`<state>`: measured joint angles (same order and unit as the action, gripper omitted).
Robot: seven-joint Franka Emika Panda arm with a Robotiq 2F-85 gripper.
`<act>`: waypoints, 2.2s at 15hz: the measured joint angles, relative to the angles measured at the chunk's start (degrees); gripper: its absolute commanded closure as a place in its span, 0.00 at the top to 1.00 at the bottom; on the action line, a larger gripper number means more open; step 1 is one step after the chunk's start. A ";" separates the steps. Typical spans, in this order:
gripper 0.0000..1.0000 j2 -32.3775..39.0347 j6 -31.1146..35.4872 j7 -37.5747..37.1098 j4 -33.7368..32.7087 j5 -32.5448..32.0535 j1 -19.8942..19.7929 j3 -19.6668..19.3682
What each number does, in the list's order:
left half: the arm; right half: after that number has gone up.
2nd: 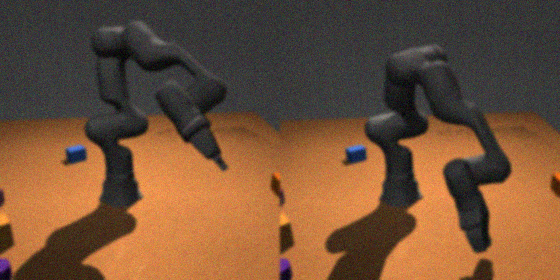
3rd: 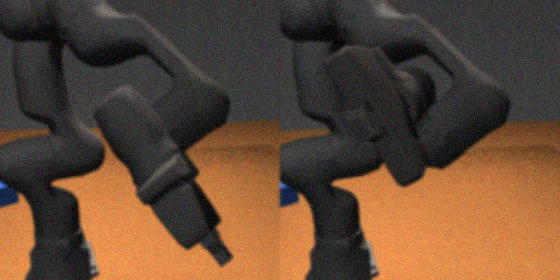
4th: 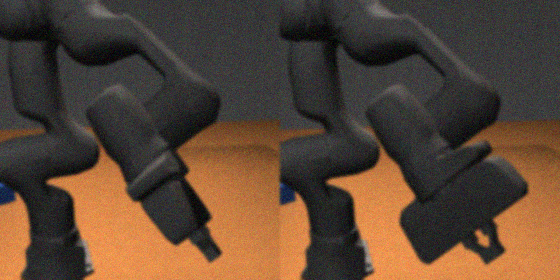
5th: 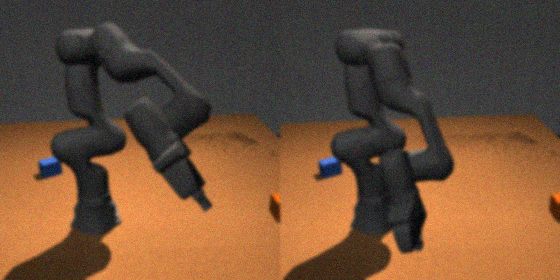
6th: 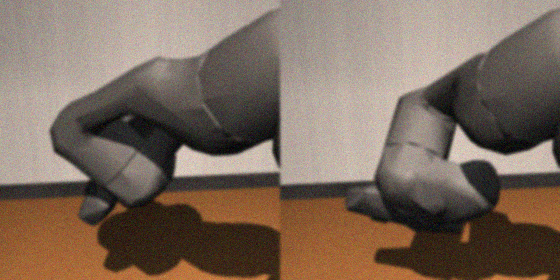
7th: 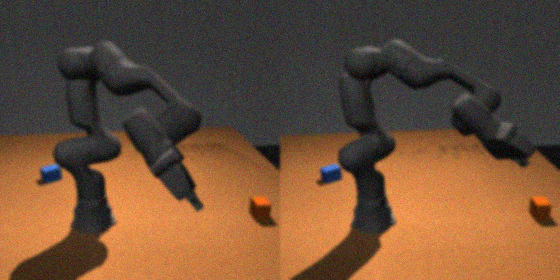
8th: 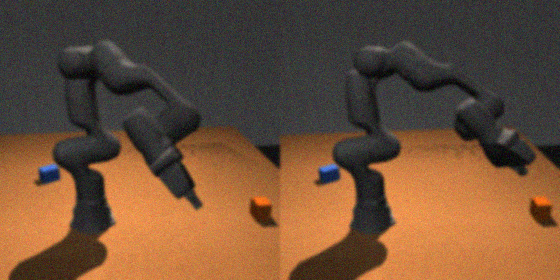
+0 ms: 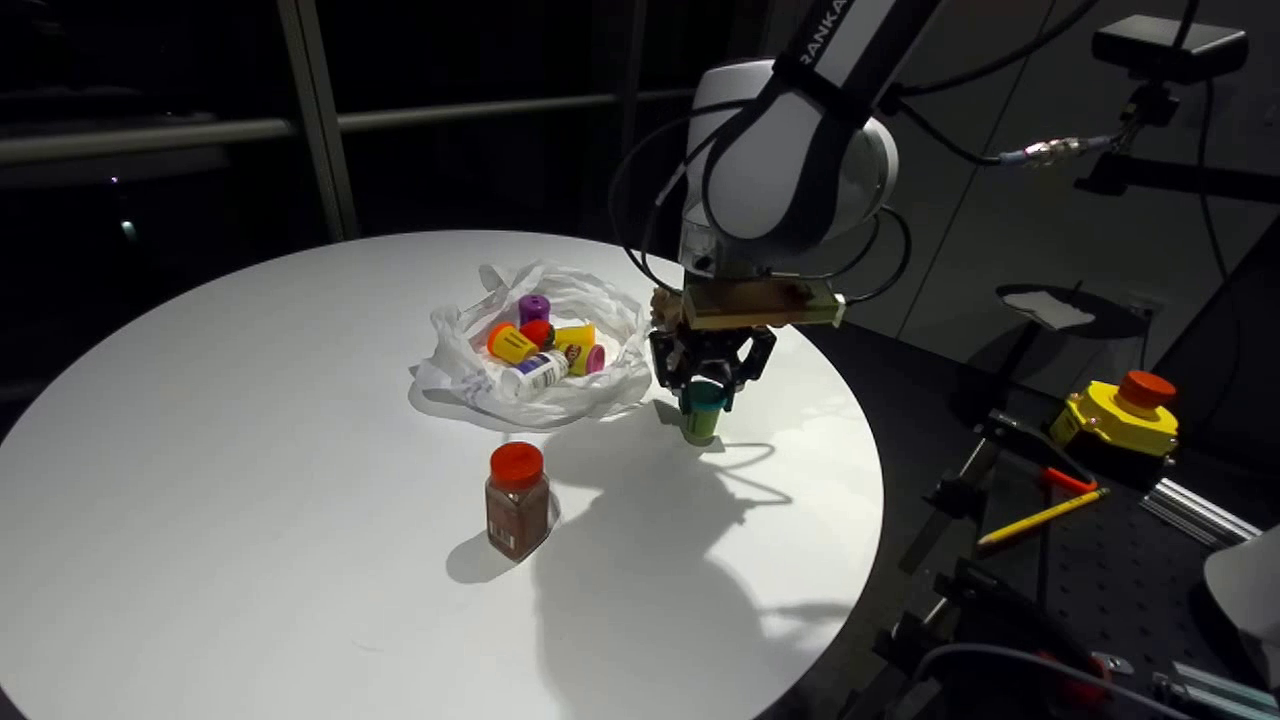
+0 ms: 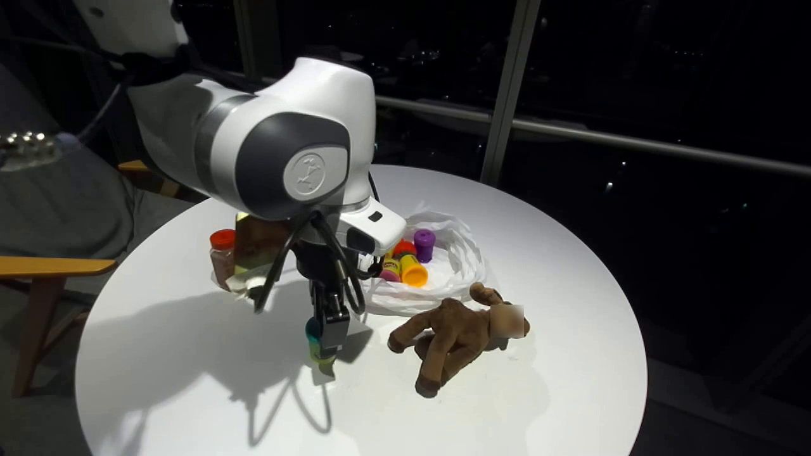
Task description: Remove the objects in the plastic and put them on the table
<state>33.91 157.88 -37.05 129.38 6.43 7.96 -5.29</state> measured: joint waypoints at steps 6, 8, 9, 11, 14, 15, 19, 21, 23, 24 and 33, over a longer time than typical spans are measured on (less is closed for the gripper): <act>1.00 -0.18 8.50 2.44 2.49 0.00 0.40 -0.59; 1.00 -1.95 8.80 4.04 2.36 -0.45 1.63 -1.61; 1.00 -3.06 8.60 4.90 2.14 -0.70 2.21 -1.90; 1.00 -5.15 7.42 7.10 0.91 -0.74 2.70 -1.63; 1.00 -6.36 1.51 13.92 -3.45 -1.10 1.97 0.60; 1.00 -6.15 -1.03 16.15 -5.35 -1.48 1.77 1.26; 1.00 -2.22 -7.07 20.09 -13.48 -3.69 1.35 1.99; 1.00 1.32 -7.45 20.19 -17.53 -4.04 1.02 1.73; 1.00 5.18 -7.39 20.19 -21.67 -4.02 0.02 1.72; 1.00 7.09 -7.26 20.16 -23.71 -3.93 -0.54 1.69; 1.00 20.57 -5.99 19.83 -42.60 -0.93 -5.07 1.55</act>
<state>54.49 151.89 -17.22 86.79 5.50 2.88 -3.74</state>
